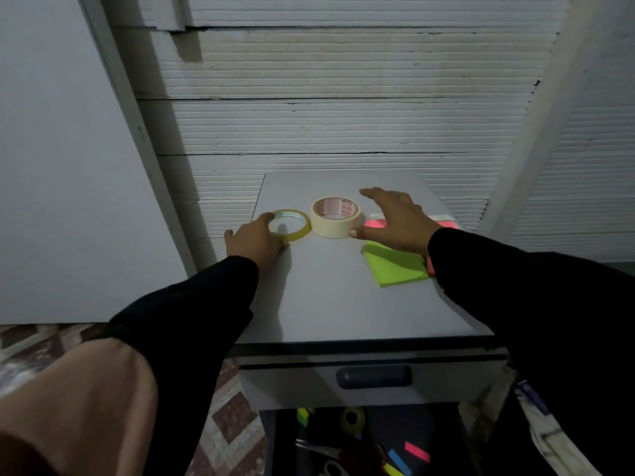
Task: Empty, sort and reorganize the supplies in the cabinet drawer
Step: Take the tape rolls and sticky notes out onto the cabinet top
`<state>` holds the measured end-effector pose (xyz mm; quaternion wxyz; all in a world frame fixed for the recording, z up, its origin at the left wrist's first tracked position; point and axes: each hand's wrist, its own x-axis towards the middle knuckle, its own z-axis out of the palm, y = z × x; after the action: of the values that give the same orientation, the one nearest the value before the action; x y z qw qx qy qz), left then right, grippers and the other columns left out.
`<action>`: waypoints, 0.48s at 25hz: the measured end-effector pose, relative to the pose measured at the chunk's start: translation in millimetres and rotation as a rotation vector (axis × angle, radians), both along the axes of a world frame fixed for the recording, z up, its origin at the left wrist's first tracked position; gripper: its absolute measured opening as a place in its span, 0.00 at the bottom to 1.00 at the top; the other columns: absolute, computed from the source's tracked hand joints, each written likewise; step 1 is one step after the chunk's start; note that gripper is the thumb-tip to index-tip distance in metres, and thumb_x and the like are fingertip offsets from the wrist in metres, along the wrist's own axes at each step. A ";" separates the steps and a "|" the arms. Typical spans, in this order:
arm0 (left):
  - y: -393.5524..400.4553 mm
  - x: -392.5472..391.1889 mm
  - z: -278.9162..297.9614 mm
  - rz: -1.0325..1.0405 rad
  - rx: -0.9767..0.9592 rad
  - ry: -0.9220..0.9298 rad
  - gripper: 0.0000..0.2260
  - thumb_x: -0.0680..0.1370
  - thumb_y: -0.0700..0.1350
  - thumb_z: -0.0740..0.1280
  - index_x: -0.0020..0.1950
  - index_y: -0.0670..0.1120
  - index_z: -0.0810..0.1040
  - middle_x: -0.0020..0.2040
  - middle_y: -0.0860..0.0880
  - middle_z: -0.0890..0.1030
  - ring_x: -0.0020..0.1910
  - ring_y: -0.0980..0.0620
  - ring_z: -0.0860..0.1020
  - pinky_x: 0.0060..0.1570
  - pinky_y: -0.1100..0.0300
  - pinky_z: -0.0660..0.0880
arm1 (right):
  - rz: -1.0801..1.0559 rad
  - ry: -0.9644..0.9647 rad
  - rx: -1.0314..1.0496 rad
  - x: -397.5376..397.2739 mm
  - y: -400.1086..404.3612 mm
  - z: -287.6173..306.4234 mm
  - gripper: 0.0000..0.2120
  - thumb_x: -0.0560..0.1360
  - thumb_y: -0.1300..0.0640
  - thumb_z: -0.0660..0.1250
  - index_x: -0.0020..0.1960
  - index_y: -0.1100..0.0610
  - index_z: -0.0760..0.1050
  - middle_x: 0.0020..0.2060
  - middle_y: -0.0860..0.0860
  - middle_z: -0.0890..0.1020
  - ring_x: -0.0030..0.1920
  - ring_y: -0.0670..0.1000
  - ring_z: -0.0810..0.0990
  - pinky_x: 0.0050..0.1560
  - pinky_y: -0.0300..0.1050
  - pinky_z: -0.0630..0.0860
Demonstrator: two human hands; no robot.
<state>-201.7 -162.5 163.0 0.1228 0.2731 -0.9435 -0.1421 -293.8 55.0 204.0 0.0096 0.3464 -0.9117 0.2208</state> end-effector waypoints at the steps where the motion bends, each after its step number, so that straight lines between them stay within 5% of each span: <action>1: 3.9 6.3 2.1 -0.014 -0.010 0.008 0.22 0.77 0.52 0.64 0.70 0.50 0.66 0.62 0.45 0.78 0.63 0.42 0.73 0.68 0.46 0.62 | 0.003 -0.003 0.000 6.2 4.3 1.7 0.39 0.70 0.41 0.69 0.75 0.49 0.55 0.75 0.49 0.58 0.75 0.54 0.53 0.72 0.55 0.54; 12: 84.0 123.8 49.5 -0.174 0.061 0.168 0.24 0.75 0.51 0.68 0.70 0.48 0.68 0.64 0.45 0.76 0.62 0.44 0.74 0.62 0.51 0.70 | 0.097 -0.077 0.059 109.1 72.4 26.1 0.33 0.72 0.48 0.69 0.73 0.51 0.61 0.72 0.50 0.66 0.72 0.55 0.62 0.71 0.54 0.61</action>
<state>-77.9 -78.5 212.5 0.1804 0.1807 -0.9452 -0.2033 -184.6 127.4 230.1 -0.0466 0.3815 -0.8996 0.2074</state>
